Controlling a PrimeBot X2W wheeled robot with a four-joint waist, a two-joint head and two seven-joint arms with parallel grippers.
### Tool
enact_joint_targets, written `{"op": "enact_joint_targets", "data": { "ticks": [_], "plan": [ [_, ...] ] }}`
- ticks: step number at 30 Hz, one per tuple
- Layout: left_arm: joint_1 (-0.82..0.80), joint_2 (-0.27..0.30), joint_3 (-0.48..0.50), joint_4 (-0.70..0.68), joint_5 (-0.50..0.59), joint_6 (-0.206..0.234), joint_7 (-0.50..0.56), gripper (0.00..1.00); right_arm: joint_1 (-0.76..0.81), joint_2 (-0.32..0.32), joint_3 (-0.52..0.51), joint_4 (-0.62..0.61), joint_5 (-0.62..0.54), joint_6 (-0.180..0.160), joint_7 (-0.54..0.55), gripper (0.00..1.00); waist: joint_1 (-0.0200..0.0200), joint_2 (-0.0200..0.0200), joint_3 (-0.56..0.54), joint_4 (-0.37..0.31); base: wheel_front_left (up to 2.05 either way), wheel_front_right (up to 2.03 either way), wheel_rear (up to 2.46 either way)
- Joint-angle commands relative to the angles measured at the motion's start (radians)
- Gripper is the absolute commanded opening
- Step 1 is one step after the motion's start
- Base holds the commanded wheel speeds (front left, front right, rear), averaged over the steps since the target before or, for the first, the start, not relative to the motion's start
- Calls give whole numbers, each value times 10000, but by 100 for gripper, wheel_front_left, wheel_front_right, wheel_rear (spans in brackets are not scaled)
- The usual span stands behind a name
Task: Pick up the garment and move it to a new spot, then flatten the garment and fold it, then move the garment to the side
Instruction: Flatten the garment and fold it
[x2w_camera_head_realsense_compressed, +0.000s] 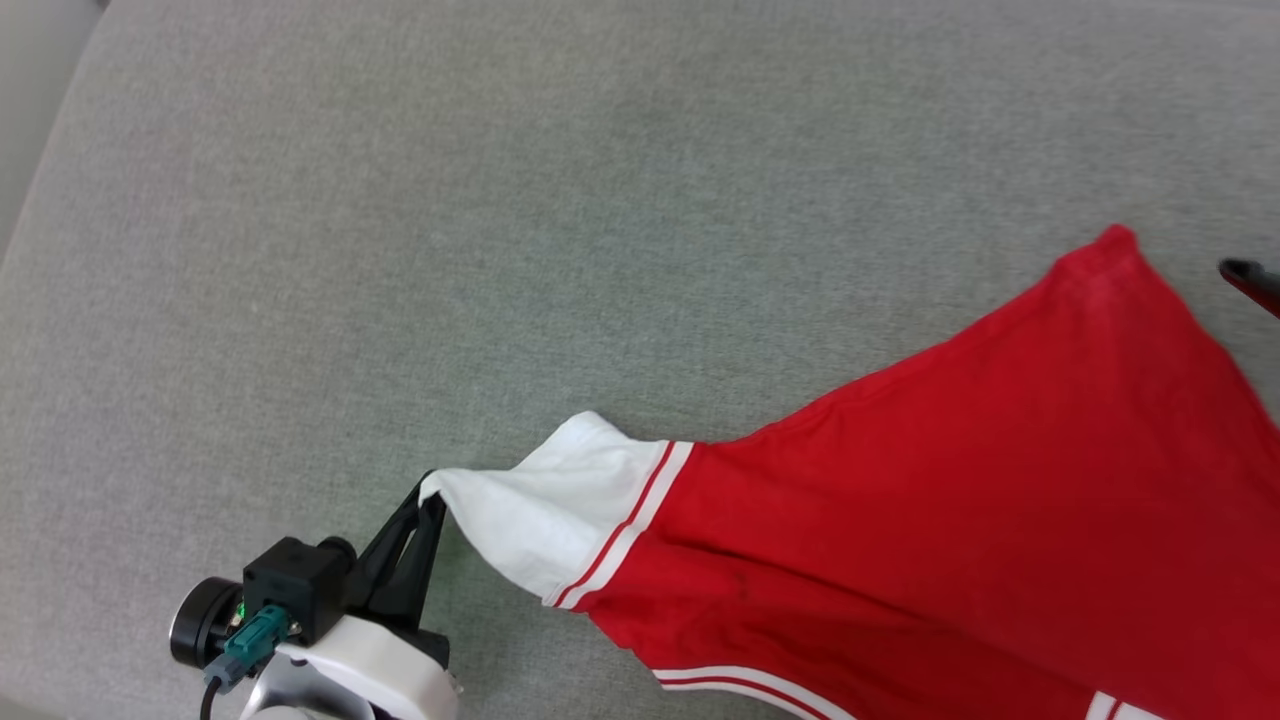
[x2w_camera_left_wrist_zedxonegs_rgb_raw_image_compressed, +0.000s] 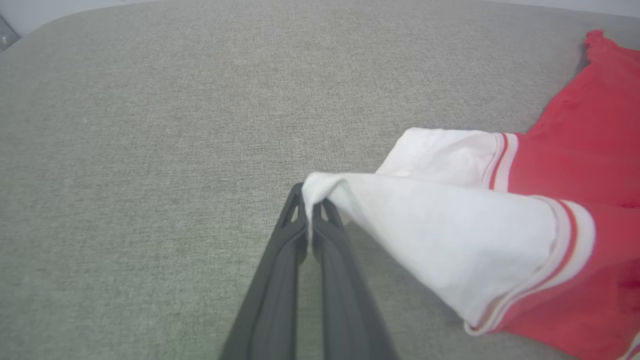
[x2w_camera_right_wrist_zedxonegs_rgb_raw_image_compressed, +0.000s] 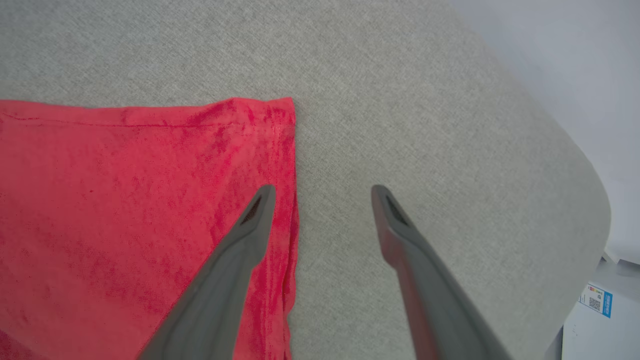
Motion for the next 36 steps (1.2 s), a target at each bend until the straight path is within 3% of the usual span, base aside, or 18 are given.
{"op": "enact_joint_targets", "data": {
  "ticks": [1,7,15,16,17,23,29,36],
  "plan": [
    [-162,-61,-6,15,65,-35,-35,0,-363,246,230,241,-191,-5,51,100,-1,0,358,323,0,0,0],
    [-502,-417,-93,91,227,-152,-99,0,-1574,1279,1449,2044,-795,-7,2,100,-1,0,891,668,0,0,0],
    [-670,-707,-103,316,315,-262,-115,0,-1211,1185,2908,3312,-442,-4,-382,100,-1,0,1066,822,0,0,0],
    [-653,-712,-83,354,313,-263,-113,0,-1240,1172,2910,3376,-368,-4,-515,21,-1,0,1028,791,0,0,0],
    [-641,-715,-60,391,312,-273,-120,0,-1339,1184,2876,3411,-321,-4,-692,0,-1,0,974,752,0,0,0],
    [-599,-458,75,454,440,-276,-139,0,-2072,1477,2519,3507,-135,-7,-2118,0,-1,0,220,371,0,0,0],
    [-1013,7,265,282,644,-253,24,0,-2346,1486,2856,3309,41,-7,-3732,0,-1,0,-807,-124,0,0,0],
    [-2610,535,860,-58,853,-346,439,0,-2728,1266,2732,3025,72,-9,-5517,0,-1,0,-1385,-708,0,0,0]
  ]
}}
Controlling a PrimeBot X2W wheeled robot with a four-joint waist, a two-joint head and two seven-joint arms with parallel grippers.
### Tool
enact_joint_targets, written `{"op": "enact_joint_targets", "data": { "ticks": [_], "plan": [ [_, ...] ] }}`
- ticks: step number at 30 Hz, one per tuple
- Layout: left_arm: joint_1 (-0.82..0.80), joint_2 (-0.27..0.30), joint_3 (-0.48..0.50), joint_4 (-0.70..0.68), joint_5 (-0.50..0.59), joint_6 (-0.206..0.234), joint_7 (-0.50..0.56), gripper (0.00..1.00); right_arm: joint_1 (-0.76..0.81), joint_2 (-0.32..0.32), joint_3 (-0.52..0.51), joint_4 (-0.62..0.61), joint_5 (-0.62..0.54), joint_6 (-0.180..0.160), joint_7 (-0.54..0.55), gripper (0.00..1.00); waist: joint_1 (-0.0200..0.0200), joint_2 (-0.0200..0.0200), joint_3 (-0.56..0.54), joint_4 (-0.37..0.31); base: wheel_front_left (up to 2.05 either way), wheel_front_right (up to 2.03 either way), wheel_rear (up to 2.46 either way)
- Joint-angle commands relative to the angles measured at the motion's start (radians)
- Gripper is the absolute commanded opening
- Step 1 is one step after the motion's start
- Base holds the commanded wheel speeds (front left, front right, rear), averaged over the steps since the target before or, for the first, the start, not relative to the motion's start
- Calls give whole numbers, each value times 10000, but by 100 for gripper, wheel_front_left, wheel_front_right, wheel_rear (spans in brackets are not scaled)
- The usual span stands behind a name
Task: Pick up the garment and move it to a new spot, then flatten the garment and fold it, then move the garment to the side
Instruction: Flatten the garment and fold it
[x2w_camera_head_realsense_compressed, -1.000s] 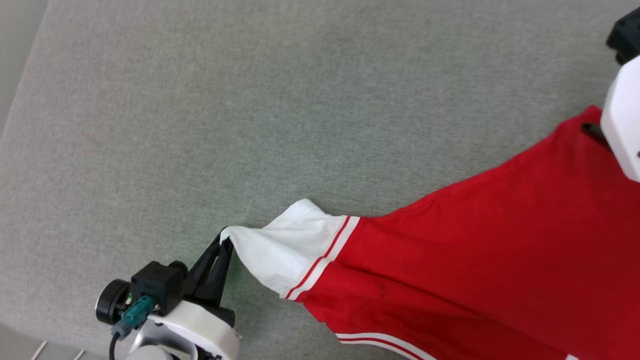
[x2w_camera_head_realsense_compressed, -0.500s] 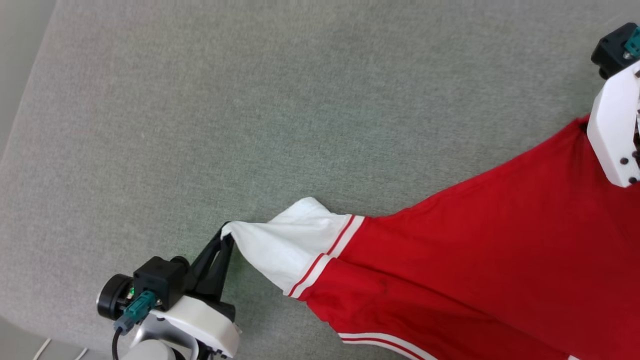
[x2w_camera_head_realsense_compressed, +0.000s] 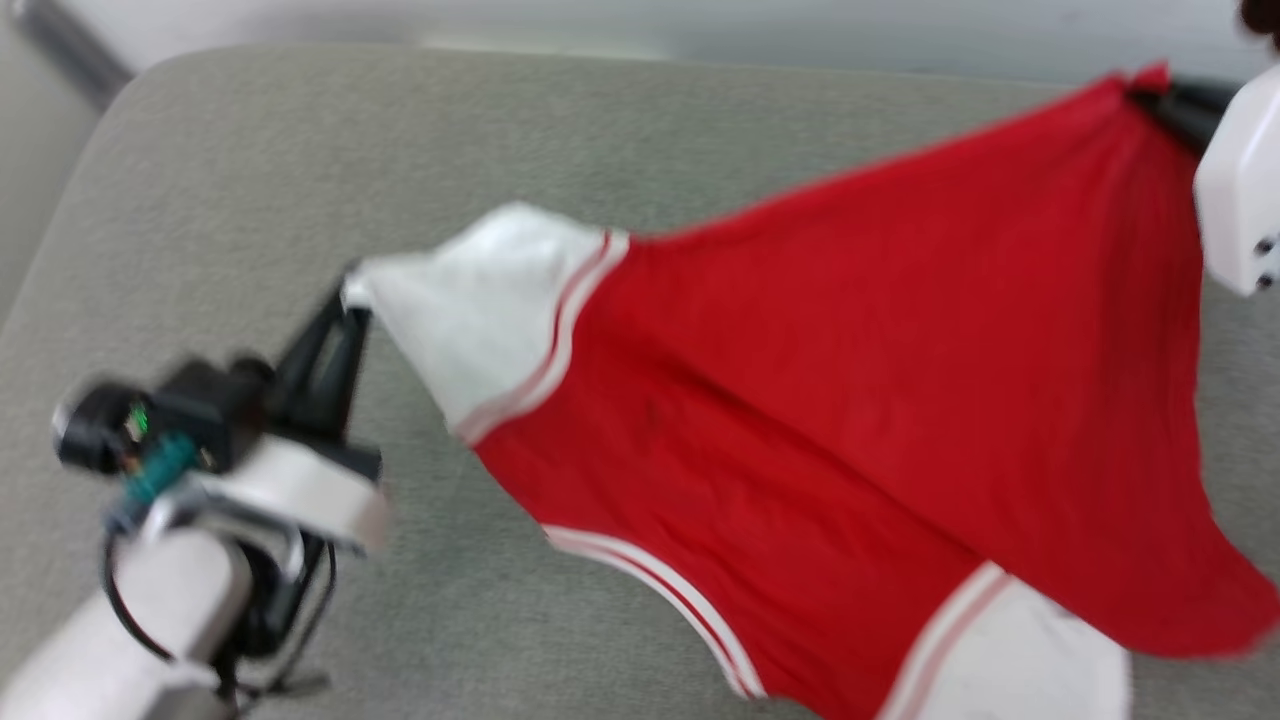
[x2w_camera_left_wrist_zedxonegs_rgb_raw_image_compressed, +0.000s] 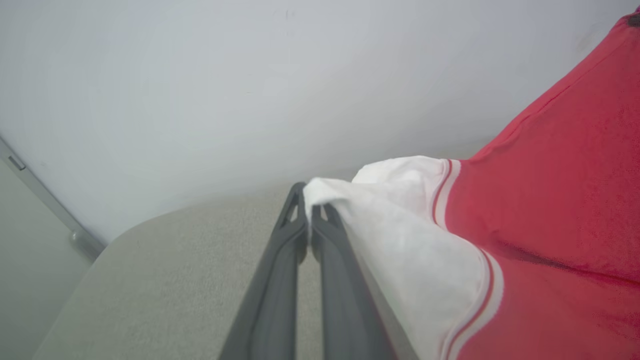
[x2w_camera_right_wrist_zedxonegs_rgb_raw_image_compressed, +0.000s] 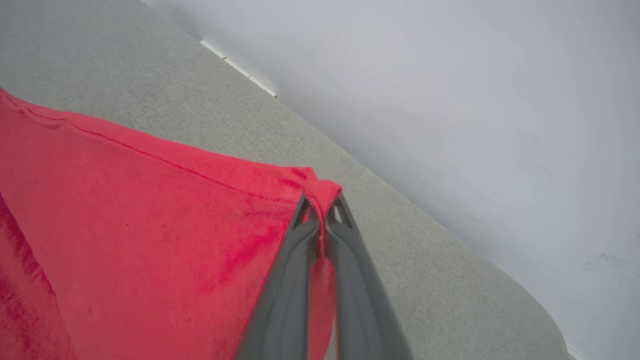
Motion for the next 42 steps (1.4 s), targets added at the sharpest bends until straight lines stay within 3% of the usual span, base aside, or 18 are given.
{"op": "enact_joint_targets", "data": {
  "ticks": [1,6,13,22,29,36,42],
  "plan": [
    [-569,49,148,-116,70,-60,141,0,-282,7,-149,-2,-129,-9,-291,0,-1,0,-185,-369,0,0,0],
    [-2582,286,422,-176,449,-343,731,0,-990,302,-753,156,-595,-9,-1069,0,-1,0,85,-748,0,0,0],
    [-5763,-103,680,365,579,-943,1429,0,-2406,962,-1509,674,-1339,-9,-1466,0,-1,0,796,-1117,0,0,0],
    [-10017,-902,703,2247,749,-2074,1819,0,-4941,1577,-2138,1569,-2302,-9,-1639,0,-1,0,1821,-1168,0,0,0],
    [-12667,-1572,621,3755,1005,-2652,1710,0,-6616,1702,-2015,2199,-2904,-9,-1857,0,-1,0,2360,-1096,0,0,0],
    [-14363,-1815,403,5259,1253,-3195,1313,0,-7827,1926,-1514,2912,-3120,-9,-2301,0,-1,0,2866,-1165,0,0,0],
    [-14021,-1813,170,6195,1089,-3457,936,0,-7544,2149,-866,3561,-2835,-9,-2835,0,-1,0,3128,-1205,0,0,0]
  ]
}}
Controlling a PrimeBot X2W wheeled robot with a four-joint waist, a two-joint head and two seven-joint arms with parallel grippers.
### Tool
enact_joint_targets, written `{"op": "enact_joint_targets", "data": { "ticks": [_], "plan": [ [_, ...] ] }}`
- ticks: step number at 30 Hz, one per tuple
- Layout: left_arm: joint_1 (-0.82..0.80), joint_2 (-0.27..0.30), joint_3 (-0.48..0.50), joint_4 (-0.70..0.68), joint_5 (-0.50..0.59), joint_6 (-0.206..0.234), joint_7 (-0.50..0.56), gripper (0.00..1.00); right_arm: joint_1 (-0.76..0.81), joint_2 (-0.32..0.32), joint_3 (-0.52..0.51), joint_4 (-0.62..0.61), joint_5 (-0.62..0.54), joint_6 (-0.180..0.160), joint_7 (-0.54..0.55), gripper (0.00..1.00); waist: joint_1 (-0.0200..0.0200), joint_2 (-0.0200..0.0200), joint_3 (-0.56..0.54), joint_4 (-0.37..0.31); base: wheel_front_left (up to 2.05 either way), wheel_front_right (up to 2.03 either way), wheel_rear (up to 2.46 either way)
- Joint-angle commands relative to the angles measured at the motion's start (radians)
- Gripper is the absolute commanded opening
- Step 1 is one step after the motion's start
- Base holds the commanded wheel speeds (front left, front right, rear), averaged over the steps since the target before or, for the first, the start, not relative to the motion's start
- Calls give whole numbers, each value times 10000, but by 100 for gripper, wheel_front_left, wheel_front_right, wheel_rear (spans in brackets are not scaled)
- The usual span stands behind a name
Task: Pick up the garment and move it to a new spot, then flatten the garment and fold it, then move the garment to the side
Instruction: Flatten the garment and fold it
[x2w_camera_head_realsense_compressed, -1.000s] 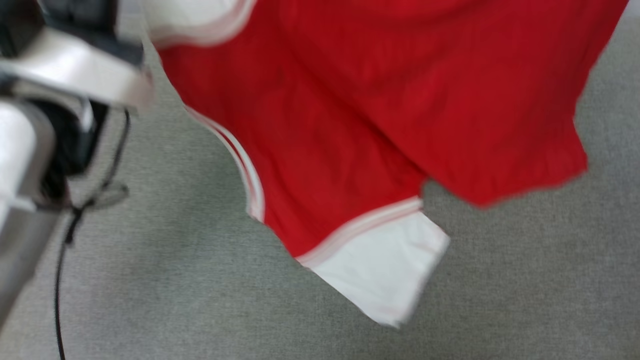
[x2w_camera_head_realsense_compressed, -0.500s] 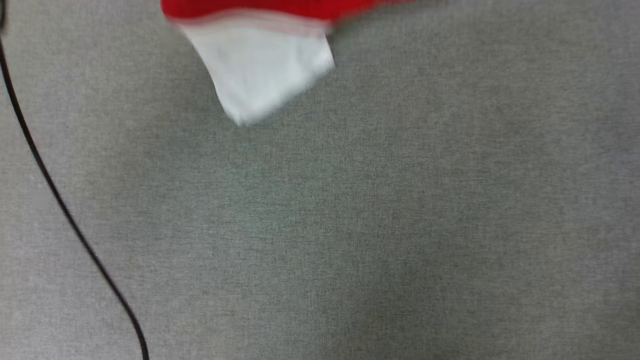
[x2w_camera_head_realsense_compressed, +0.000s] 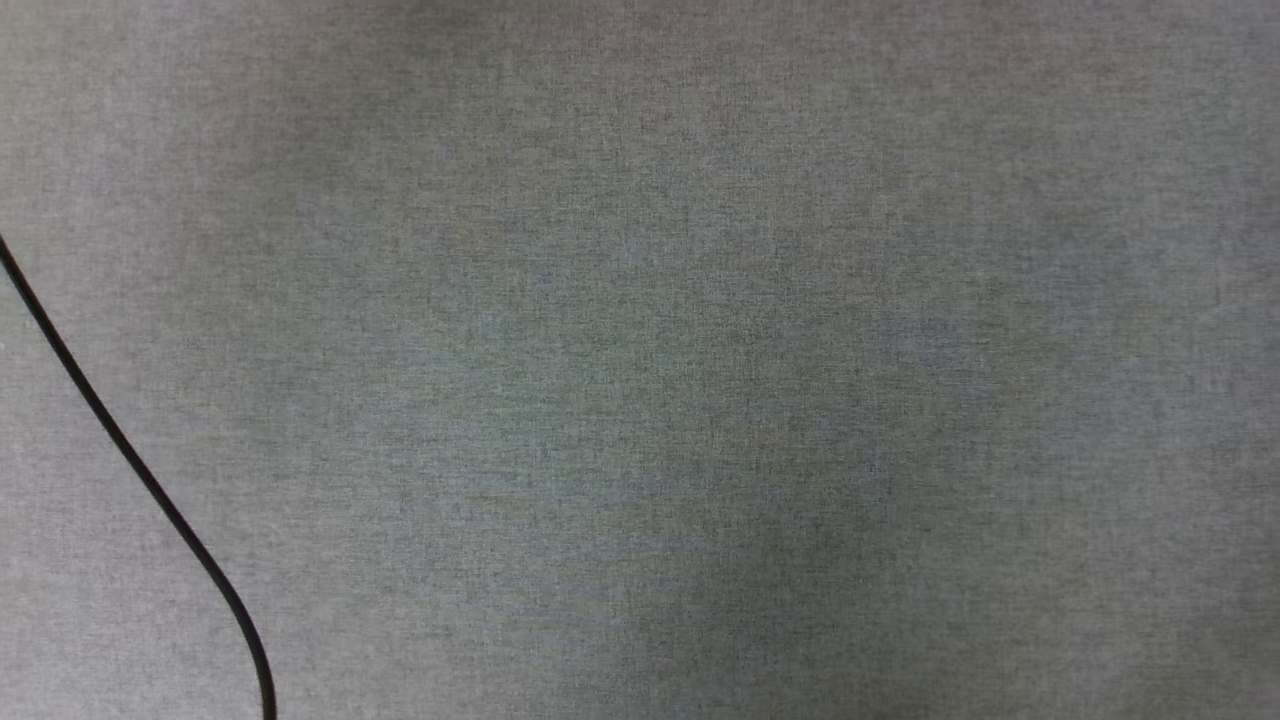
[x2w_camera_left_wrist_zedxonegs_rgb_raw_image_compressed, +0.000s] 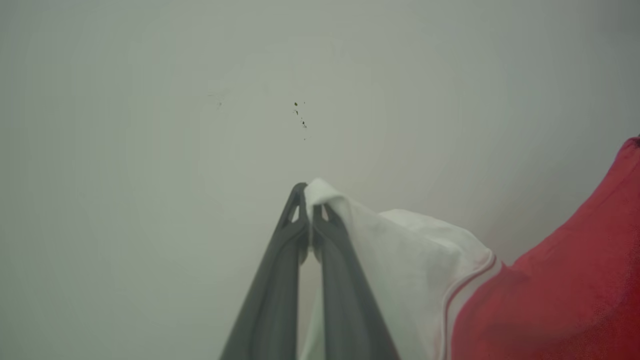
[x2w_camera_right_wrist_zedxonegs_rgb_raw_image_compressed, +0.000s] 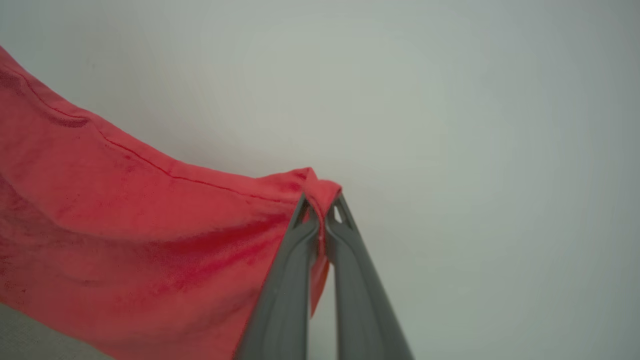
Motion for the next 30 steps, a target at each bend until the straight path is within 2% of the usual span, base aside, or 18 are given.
{"op": "enact_joint_targets", "data": {
  "ticks": [1,9,15,20,30],
  "plan": [
    [295,-9,-60,133,-83,-55,-95,0,290,88,94,120,59,-7,-107,0,-1,0,32,8,0,0,0],
    [2394,-96,-492,838,-550,-213,-944,0,1923,74,1127,767,675,-9,-1060,0,-1,0,-153,132,0,0,0],
    [4874,166,-543,595,-978,-157,-1373,0,3643,-69,2090,716,1327,-9,-1676,0,-1,0,-732,96,0,0,0],
    [7455,333,-637,-364,-1205,274,-1485,0,5307,-404,2775,241,1925,-7,-2047,0,-1,0,-1499,65,0,0,0],
    [12560,982,-1214,-3020,-1633,1600,-1268,0,8796,-1116,3311,-294,2897,-7,-2654,0,-1,0,-3157,195,0,0,0]
  ]
}}
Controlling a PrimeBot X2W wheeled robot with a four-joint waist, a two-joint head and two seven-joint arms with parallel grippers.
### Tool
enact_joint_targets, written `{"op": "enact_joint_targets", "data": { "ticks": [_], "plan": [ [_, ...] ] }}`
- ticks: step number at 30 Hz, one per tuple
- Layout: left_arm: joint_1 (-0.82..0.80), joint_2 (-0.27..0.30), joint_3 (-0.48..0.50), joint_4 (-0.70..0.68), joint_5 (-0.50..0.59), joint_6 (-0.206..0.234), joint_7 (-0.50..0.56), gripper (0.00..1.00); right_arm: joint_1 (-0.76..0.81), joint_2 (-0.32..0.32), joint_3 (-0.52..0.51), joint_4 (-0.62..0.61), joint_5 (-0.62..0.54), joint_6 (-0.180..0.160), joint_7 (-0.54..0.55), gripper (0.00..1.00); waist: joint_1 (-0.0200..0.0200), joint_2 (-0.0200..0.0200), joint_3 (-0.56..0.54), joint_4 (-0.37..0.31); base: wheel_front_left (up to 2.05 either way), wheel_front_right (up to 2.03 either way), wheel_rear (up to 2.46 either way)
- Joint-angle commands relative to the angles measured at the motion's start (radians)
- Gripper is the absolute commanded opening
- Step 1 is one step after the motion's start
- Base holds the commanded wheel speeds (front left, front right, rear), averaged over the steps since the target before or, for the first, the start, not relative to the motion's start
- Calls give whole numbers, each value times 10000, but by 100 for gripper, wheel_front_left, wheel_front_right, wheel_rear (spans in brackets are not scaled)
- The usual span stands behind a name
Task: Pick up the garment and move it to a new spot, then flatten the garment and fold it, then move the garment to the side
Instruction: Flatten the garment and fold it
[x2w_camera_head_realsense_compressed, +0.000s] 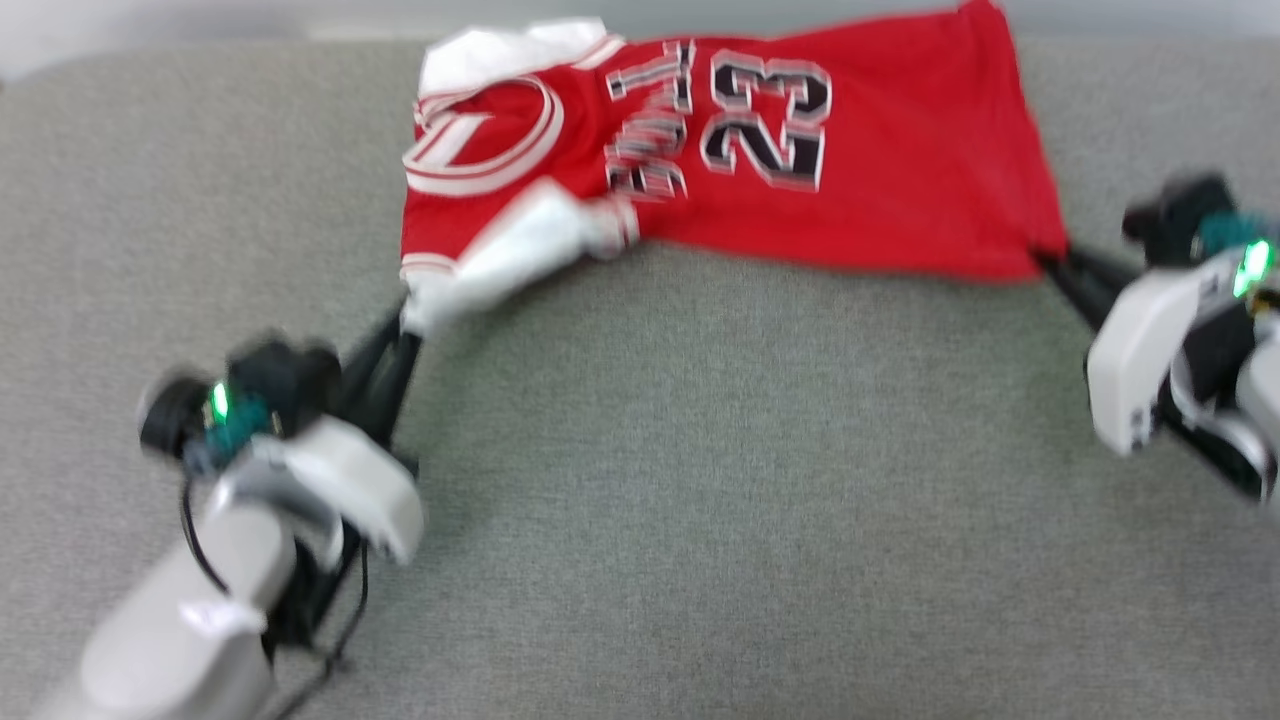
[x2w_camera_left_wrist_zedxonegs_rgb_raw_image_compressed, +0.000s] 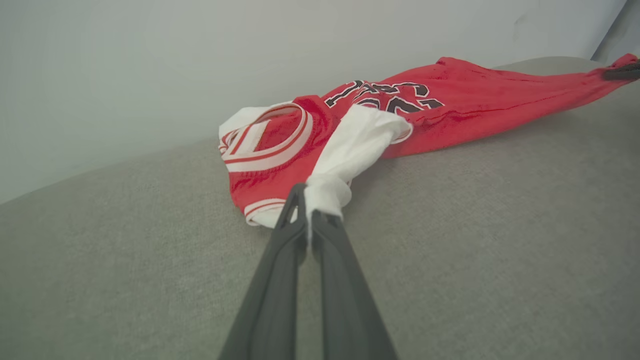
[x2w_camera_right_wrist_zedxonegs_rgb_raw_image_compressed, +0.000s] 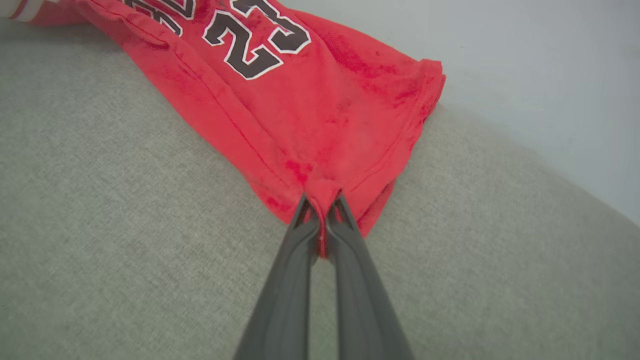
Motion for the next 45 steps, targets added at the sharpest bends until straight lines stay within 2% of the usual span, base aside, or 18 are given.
{"op": "enact_joint_targets", "data": {
  "ticks": [1,13,20,25,32,40,45],
  "plan": [
    [558,111,-53,-267,-75,185,55,0,451,-135,16,-71,89,-9,-124,0,1,0,-577,72,0,0,0],
    [5247,1090,14,-2686,-1496,1858,358,0,4274,-756,-609,-801,388,-7,-558,0,1,0,-2248,195,0,0,0],
    [6847,1346,-528,-3320,-1780,2324,760,0,6789,-950,-1554,-1590,238,-7,-363,0,1,0,-2974,301,0,0,0],
    [7643,1478,-787,-3497,-2100,2478,1066,0,8358,-927,-2454,-2409,-59,-7,113,0,1,0,-3210,298,0,0,0],
    [7965,1671,-588,-3681,-2120,2815,828,0,10096,-799,-4147,-3827,-534,-7,993,0,1,0,-3126,310,0,0,0],
    [6469,1731,-441,-3806,-1431,2508,814,0,10049,-241,-5674,-5122,-1359,-7,1938,0,1,0,-2651,274,0,0,0],
    [5315,1765,-362,-3760,-999,2236,1015,0,9738,-92,-6142,-5630,-1570,-7,2317,0,1,0,-2232,199,0,0,0]
  ]
}}
